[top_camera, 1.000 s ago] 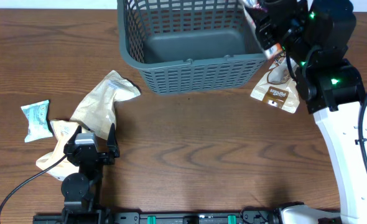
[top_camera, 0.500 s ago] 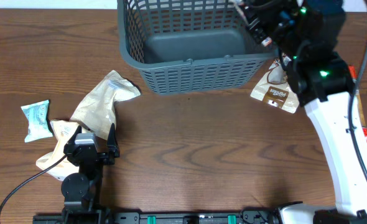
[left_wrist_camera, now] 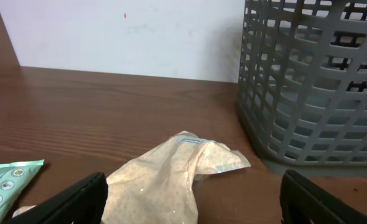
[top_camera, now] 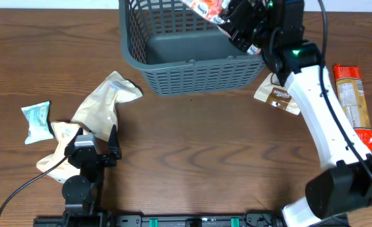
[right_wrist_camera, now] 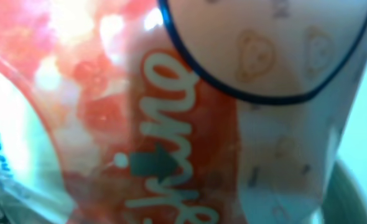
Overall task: Pack container
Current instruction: 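Lift the tissue packs and carry them over the grey basket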
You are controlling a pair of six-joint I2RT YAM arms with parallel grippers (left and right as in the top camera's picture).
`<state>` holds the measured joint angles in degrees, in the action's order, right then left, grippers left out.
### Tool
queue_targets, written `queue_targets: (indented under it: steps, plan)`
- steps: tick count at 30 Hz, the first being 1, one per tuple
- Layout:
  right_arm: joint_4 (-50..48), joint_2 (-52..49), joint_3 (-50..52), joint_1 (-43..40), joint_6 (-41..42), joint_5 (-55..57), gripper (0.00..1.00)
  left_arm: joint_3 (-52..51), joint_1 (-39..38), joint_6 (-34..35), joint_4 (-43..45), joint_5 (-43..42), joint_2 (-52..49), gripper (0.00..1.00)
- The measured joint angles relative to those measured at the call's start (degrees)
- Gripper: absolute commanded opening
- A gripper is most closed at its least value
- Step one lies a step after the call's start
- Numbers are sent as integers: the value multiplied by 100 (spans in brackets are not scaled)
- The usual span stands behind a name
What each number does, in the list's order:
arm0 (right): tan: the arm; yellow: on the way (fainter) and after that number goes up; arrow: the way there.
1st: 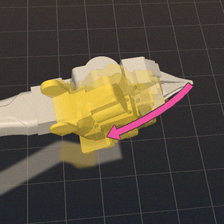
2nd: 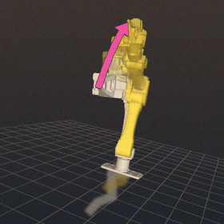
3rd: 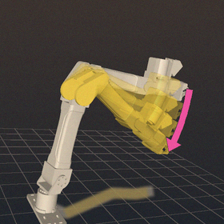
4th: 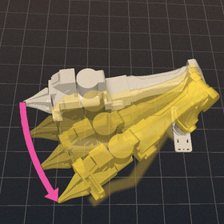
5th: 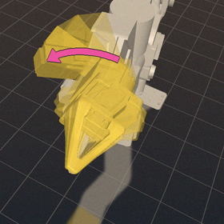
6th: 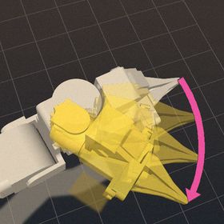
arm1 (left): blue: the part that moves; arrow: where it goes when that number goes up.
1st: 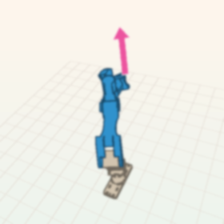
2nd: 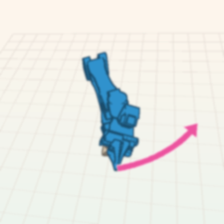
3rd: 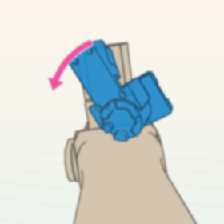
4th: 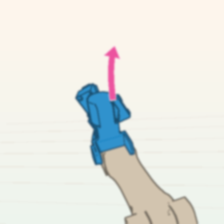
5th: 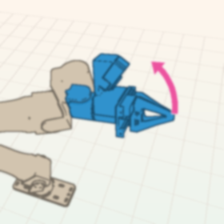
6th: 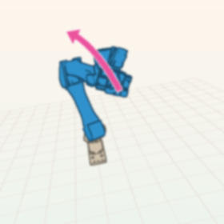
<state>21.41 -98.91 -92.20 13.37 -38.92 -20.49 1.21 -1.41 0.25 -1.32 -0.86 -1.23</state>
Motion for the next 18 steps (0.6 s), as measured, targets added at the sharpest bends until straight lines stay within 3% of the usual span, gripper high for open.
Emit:
queue_targets:
  steps: [2,7,18]
  plan:
    - [254,-116,-2,0,-109,-17,9,0,0,2,0,0,0,81]
    - [953,-197,-197,-4,-361,-129,18,0,0,0,0,0,-2,81]
    - [1827,-238,-361,0,-592,-372,21,0,0,2,0,0,-2,81]
